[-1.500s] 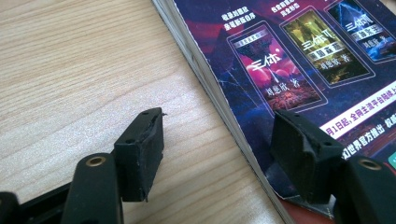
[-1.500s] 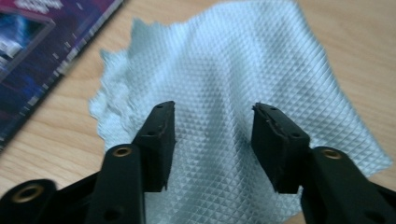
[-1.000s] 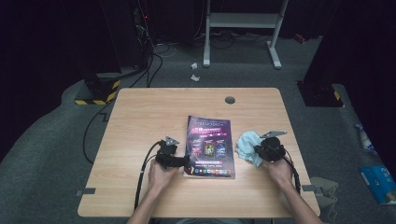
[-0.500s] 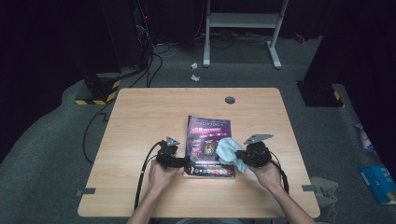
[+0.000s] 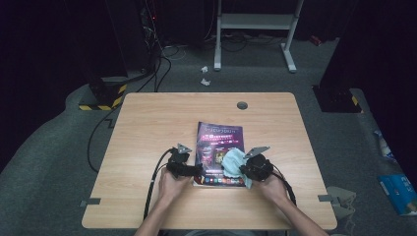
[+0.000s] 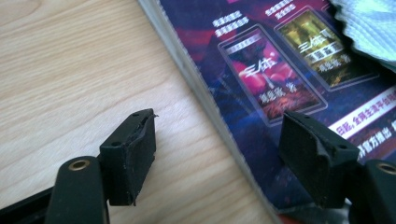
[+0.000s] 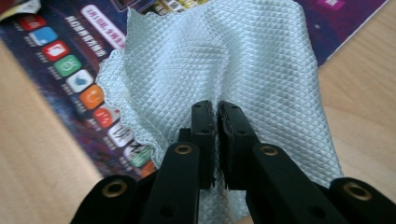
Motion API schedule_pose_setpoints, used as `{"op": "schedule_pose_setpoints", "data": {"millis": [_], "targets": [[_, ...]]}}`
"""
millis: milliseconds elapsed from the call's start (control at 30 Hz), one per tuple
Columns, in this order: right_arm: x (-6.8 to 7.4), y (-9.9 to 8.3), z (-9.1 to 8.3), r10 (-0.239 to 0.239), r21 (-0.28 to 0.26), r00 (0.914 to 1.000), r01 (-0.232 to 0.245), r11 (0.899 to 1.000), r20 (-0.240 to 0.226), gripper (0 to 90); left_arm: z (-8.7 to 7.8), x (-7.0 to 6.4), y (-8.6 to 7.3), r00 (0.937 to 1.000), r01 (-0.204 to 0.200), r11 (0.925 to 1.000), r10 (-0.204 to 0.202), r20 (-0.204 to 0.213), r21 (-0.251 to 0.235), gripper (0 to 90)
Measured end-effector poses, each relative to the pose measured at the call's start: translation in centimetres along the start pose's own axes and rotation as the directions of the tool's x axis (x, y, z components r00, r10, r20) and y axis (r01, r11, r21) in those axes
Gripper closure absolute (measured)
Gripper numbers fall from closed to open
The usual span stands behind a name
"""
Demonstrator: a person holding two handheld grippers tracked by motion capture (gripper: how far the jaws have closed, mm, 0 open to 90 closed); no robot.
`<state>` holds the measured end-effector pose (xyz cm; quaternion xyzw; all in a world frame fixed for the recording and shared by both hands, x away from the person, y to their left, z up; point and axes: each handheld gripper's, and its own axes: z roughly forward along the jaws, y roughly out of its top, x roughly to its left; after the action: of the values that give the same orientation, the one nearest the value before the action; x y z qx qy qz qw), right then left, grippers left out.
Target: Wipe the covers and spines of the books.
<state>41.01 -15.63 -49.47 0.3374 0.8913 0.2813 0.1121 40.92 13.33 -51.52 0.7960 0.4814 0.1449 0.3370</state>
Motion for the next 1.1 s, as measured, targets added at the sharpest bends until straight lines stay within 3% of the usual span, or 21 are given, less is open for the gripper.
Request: {"op": "schedule_pose_setpoints", "data": {"millis": [167,300,333,400,433,567,667,767,933,1100], "targets": [[-1.4,0.8,0.4,0.006,0.018,0.9992,-0.006,1.0,0.039,84.7,0.5,-0.5,0.7,1.0,-0.002,0.9998,0.002,0.001,0.019,26.8],[-1.8,1.0,0.5,0.029,0.026,0.9989,-0.03,0.999,0.037,84.7,1.0,-0.8,1.2,1.0,-0.005,0.9997,0.005,0.007,0.023,26.6],[-1.2,0.9,0.4,0.002,0.03,0.9983,-0.004,1.0,0.059,84.7,1.0,-0.8,1.2,0.9999,-0.007,0.9998,0.007,0.01,0.021,26.6],[-0.9,0.9,0.3,-0.003,0.031,0.9986,0.001,1.0,0.053,84.7,1.0,-0.8,1.2,0.9999,-0.007,0.9998,0.007,0.01,0.021,26.7],[0.2,0.6,0.1,-0.029,0.031,0.999,0.028,0.999,0.033,84.7,1.0,-0.8,1.2,0.9999,-0.008,0.9997,0.007,0.009,0.022,26.7],[2.2,0.1,-0.1,-0.053,0.011,0.9983,0.054,0.998,-0.025,84.7,0.8,-0.7,1.1,0.9998,-0.016,0.9995,0.016,0.012,0.028,26.8],[3.2,-0.3,-0.2,-0.08,0.0,0.9963,0.08,0.997,-0.032,84.7,0.7,-0.7,1.0,0.9997,-0.016,0.9994,0.016,0.019,0.031,27.1],[2.8,-0.8,-0.6,-0.057,0.002,0.9969,0.058,0.998,-0.054,84.7,0.3,-0.5,0.7,0.9996,-0.021,0.9991,0.02,0.021,0.038,27.6],[2.4,-1.5,-1.3,-0.045,0.017,0.998,0.046,0.999,-0.044,84.7,-0.6,-0.1,-0.1,0.9995,-0.016,0.9984,0.015,0.029,0.053,27.9],[2.9,-1.0,-1.1,-0.065,0.032,0.9963,0.067,0.997,-0.055,84.6,-1.3,0.3,-0.5,0.9995,-0.018,0.9971,0.016,0.029,0.074,27.5]]}}
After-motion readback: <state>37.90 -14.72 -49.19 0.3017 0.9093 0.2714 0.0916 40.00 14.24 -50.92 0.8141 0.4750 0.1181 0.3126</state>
